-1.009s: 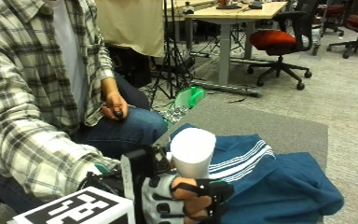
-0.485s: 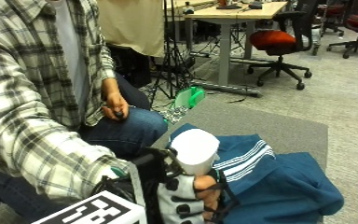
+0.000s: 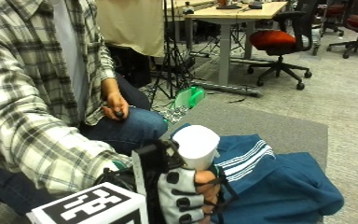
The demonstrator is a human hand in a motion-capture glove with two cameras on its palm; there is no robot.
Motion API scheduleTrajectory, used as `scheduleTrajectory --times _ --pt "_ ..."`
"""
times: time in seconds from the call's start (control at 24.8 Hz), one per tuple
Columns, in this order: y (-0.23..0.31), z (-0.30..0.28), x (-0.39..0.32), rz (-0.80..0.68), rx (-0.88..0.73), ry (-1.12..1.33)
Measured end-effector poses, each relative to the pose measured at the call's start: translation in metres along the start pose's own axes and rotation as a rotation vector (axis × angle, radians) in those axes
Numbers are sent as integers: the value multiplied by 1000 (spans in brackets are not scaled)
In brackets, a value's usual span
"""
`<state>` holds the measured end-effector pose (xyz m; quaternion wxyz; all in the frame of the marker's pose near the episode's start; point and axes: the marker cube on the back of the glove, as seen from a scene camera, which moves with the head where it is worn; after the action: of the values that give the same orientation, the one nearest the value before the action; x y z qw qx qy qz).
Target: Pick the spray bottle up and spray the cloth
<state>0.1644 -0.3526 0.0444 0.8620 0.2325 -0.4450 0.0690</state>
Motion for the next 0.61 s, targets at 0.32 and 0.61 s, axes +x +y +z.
scheduleTrajectory --times 0.32,0.61 --pt "-12 -9 -61 -112 -41 47" --pt "-21 -7 -122 -233 -130 136"
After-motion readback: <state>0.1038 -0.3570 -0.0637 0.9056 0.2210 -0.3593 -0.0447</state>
